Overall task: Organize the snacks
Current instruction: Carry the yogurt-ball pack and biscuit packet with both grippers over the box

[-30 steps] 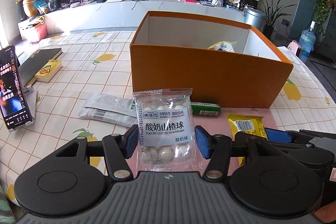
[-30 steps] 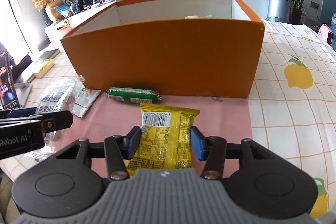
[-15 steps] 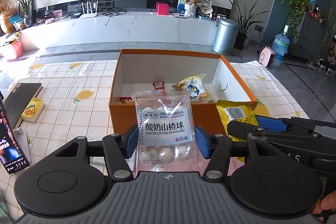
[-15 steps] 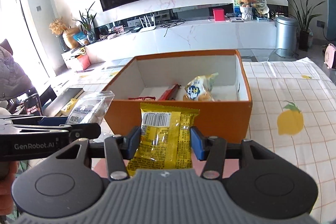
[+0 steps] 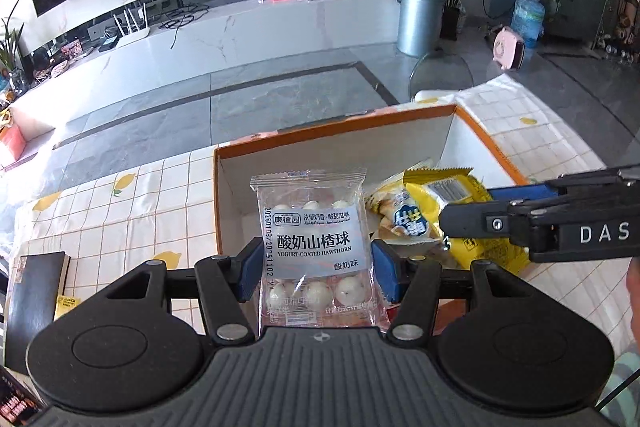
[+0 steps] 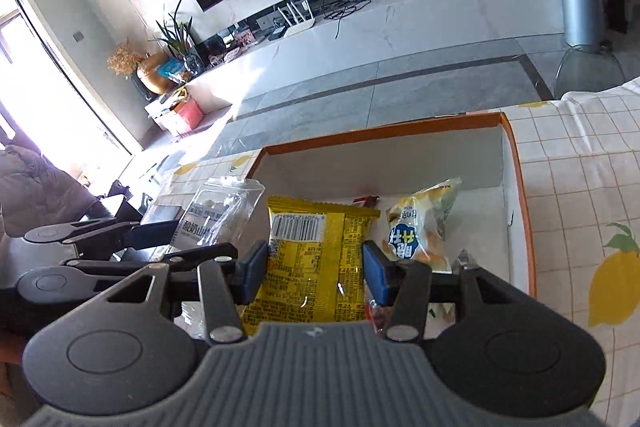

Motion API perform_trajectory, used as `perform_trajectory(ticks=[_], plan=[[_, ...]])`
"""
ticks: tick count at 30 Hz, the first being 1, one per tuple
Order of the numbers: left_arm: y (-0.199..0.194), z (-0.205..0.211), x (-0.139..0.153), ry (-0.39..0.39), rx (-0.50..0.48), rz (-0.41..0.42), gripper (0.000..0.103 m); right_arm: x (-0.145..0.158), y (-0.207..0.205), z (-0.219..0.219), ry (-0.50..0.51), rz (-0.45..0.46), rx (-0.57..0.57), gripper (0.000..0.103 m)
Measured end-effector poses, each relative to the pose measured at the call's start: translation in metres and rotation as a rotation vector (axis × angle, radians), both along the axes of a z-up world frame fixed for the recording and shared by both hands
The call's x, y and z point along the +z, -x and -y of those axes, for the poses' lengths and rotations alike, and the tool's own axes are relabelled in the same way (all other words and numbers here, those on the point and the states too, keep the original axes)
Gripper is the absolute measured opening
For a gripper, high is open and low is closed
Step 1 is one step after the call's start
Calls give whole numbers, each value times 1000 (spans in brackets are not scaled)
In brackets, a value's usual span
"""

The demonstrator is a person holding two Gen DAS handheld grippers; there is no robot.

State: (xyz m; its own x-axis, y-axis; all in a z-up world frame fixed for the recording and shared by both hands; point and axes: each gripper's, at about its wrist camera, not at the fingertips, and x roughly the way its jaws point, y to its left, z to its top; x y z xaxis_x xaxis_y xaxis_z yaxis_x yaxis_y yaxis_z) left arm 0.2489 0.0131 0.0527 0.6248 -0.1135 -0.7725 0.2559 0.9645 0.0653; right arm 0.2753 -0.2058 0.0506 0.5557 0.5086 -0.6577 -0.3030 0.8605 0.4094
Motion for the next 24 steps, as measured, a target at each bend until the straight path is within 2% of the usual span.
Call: perform_trajectory(ticks=[7, 11, 14, 19, 24], plan=[[-40, 12, -32, -148, -83, -50, 65, -28, -62, -23, 119, -81, 64, 49], [-58, 20, -50, -234, -117, -67, 65, -38, -93, -34, 167, -110, 55, 49], [-67, 21, -60, -247, -127, -81, 65, -45, -110, -41, 166, -149, 68, 49], [-76, 26, -72, -291, -160, -91, 66, -58, -126, -53, 258, -151, 101, 49], [-83, 27, -80, -317, -177, -101, 66, -72, -134, -61, 286, -185, 115, 50]])
